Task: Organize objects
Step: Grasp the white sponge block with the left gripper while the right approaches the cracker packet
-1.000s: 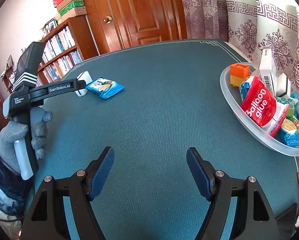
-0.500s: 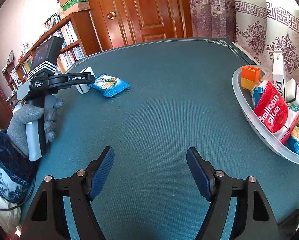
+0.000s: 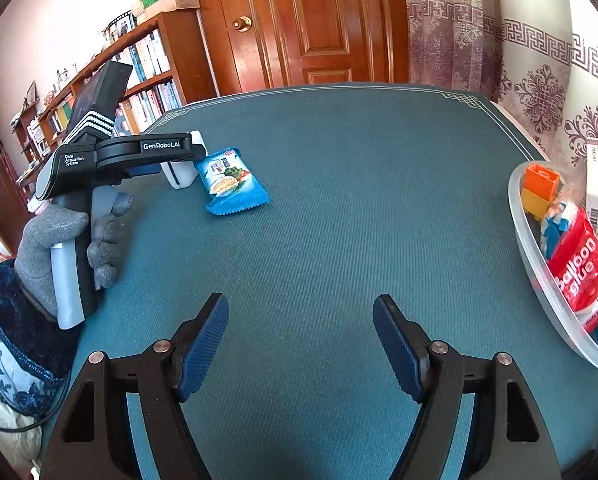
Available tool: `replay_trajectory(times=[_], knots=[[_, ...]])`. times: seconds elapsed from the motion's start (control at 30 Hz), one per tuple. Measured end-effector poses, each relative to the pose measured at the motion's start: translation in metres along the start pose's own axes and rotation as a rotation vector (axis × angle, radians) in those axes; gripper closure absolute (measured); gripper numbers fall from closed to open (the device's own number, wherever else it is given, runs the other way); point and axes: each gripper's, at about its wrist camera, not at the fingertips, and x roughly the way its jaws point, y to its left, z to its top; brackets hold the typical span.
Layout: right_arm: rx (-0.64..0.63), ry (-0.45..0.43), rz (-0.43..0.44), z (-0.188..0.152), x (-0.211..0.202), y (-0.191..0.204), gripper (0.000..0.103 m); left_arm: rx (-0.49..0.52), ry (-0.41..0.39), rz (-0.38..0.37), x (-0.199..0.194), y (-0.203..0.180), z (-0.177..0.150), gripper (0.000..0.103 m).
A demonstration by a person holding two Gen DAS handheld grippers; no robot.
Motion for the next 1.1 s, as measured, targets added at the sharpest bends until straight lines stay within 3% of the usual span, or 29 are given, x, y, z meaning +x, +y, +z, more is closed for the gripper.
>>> replay_trajectory(times=[0.03,0.2,0.47,0.67,0.93,1.03,1.1], knots=[[0.001,0.002,0.01,0.004,0.004,0.002,0.027,-0.002,0.001,-0.002,0.001,0.001,0.0,0.026],[-0.032,-0.006,0.032,0.023,0.021,0.014,0.027,-0.03,0.03,-0.02,0.008,0.006,0.0,0.049],[-0.097,-0.007,0.04,0.054,0.057,0.035,0.027,-0.026,0.01,-0.069,0.002,0.006,-0.002,0.07],[-0.057,0.026,0.088,0.067,0.079,0.039,0.027,-0.057,0.005,-0.082,0.001,0.011,-0.001,0.072],[-0.145,0.035,0.056,0.077,0.101,0.064,0.028,-0.05,-0.001,-0.065,-0.001,0.009,-0.002,0.072],[-0.162,0.039,0.037,0.079,0.108,0.069,0.037,-0.058,-0.002,-0.063,-0.001,0.011,-0.002,0.072],[-0.155,0.05,0.037,0.081,0.113,0.069,0.048,-0.066,-0.001,-0.066,0.0,0.013,-0.002,0.072]])
